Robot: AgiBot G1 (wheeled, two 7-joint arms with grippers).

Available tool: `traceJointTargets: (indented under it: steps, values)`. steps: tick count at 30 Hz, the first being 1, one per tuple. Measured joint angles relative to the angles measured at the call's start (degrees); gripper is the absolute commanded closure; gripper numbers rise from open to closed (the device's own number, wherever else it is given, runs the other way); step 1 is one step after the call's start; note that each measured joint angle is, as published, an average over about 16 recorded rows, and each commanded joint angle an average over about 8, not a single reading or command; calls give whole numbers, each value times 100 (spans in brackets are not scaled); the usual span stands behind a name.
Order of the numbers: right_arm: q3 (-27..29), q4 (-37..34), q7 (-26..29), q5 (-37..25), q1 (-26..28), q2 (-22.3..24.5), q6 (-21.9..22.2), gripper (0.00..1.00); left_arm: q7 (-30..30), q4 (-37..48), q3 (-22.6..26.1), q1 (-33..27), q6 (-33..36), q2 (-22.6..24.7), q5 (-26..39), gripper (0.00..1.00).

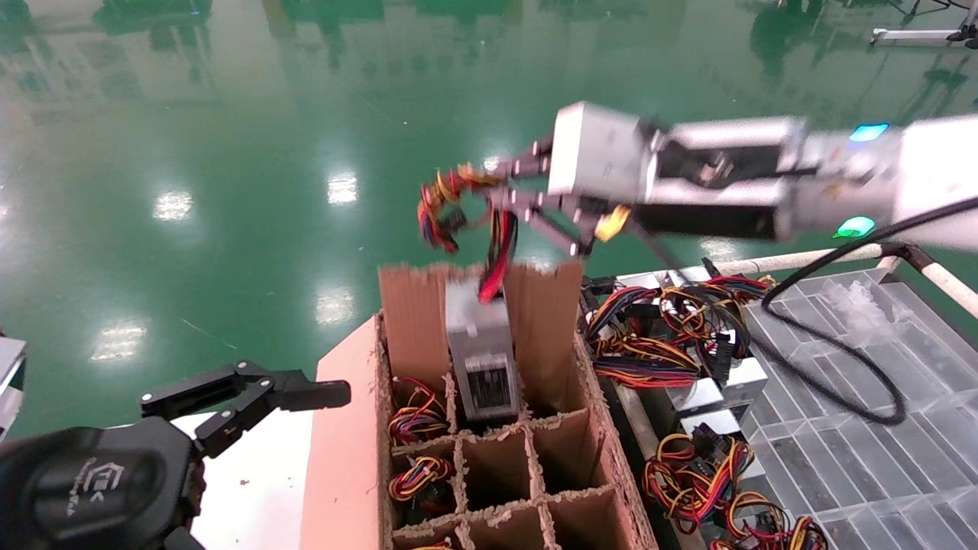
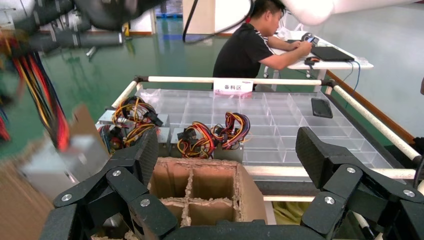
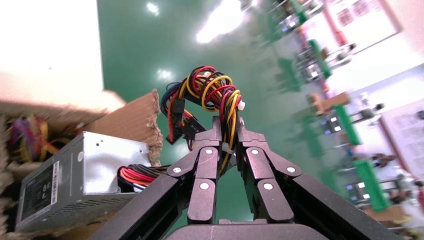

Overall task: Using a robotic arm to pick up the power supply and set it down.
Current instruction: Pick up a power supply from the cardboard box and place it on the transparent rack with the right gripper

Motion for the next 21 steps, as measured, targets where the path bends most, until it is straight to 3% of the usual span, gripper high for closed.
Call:
traceJointTargets:
  steps: [21]
  values:
    - [430,483,606,577,427,325,-123,100,1,0,2,0,-1,-1,-1,0]
